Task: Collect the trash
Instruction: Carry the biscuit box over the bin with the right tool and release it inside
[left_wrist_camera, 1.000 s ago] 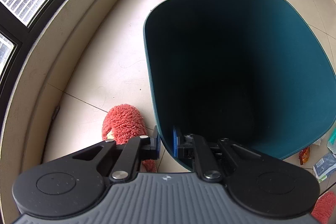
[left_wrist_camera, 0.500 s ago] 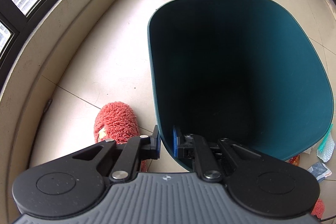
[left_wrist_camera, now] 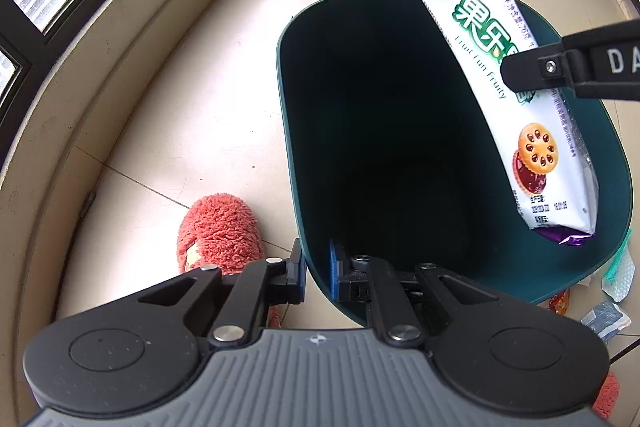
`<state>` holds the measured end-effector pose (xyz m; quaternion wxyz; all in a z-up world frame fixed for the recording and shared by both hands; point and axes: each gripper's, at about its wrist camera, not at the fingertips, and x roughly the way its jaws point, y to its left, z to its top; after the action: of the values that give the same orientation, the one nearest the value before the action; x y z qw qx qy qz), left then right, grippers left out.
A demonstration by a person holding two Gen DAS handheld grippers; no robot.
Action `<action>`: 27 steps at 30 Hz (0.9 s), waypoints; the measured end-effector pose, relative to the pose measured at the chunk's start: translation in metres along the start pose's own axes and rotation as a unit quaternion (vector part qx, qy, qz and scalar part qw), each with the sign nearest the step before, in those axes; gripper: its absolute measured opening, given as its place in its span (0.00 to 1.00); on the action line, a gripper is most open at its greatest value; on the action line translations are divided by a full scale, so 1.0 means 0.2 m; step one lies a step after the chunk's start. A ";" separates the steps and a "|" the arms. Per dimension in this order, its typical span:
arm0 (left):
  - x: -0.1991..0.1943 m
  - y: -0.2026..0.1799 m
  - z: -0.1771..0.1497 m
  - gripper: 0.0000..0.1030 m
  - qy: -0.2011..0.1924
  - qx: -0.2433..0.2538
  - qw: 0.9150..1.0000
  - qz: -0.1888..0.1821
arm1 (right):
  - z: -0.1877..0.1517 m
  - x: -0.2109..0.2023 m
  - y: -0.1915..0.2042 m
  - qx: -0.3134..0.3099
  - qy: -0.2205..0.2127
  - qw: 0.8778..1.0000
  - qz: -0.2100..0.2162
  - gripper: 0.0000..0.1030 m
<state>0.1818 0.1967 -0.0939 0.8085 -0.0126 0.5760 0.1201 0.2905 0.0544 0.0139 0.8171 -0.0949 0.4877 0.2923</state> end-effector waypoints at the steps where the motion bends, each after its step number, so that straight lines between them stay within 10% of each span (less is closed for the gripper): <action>1: 0.00 0.00 0.00 0.10 0.000 0.000 1.000 -0.001 | -0.01 0.04 0.00 -0.001 0.008 1.000 -0.002 0.05; 15: 0.00 0.01 -0.01 0.10 -0.002 0.002 1.000 -0.006 | -0.09 0.37 0.08 0.033 0.077 0.996 -0.039 0.20; 27: -0.01 0.00 -0.02 0.10 -0.004 0.004 1.000 0.000 | -0.09 0.18 0.03 0.035 0.040 0.998 -0.015 0.42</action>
<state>0.1786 0.1953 -0.0939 0.8107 -0.0085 0.5733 0.1181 0.2854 0.0651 -0.0248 0.8041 -0.0851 0.5285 0.2586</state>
